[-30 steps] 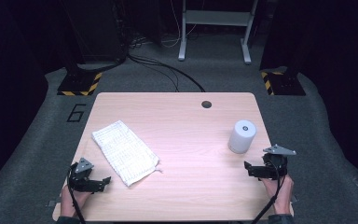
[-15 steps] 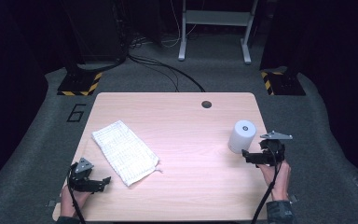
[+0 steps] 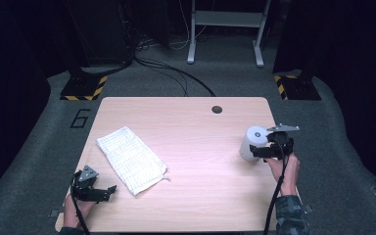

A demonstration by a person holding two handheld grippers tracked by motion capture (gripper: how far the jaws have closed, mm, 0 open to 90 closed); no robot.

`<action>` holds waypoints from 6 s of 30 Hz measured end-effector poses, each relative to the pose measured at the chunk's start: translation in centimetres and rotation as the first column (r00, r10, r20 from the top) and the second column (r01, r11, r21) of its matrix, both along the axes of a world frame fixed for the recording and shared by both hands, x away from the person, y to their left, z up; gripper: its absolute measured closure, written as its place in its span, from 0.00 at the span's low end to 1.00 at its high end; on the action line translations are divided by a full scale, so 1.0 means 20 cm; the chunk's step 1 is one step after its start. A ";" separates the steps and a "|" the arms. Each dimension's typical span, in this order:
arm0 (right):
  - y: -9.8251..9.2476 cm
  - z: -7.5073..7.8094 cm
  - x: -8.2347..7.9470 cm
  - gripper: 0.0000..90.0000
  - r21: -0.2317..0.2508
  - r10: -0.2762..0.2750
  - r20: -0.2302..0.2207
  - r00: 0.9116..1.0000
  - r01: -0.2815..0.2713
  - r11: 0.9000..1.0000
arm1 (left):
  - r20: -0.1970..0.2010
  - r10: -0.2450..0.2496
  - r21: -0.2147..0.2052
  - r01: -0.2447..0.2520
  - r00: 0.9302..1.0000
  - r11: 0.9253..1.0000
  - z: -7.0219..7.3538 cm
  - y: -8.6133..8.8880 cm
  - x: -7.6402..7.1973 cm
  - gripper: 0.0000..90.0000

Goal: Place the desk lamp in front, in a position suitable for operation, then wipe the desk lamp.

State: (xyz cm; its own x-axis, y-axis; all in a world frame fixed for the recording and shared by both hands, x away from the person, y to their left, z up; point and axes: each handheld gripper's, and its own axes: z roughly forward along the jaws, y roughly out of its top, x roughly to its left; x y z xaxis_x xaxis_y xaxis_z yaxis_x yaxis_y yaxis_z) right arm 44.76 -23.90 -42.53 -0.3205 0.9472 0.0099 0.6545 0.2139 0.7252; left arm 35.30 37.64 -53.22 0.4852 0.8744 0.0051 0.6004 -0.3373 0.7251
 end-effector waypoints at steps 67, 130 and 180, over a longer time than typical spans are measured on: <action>0.26 0.14 0.04 0.09 -0.015 0.154 0.071 0.985 -0.153 0.988 | -0.005 -0.001 -0.007 0.001 1.000 1.000 0.00 0.00 0.00 0.01; 1.05 -0.08 -0.01 0.09 -0.024 0.510 -0.041 0.859 -0.511 0.859 | -0.001 -0.001 -0.010 0.001 1.000 1.000 0.00 0.00 0.00 0.02; 1.06 -0.09 -0.02 0.09 -0.035 0.508 -0.028 0.861 -0.509 0.860 | 0.006 -0.116 -0.047 0.117 0.993 0.992 0.19 -0.16 0.31 0.01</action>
State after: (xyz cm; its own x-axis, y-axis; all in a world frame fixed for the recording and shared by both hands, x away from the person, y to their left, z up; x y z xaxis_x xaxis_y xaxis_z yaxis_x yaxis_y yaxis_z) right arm 44.41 -2.61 -44.40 -0.7576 0.6526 -0.0142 0.4593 0.5485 0.6987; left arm 41.45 34.50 -49.43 0.5838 0.8112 -0.0333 0.5568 -0.3702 0.7436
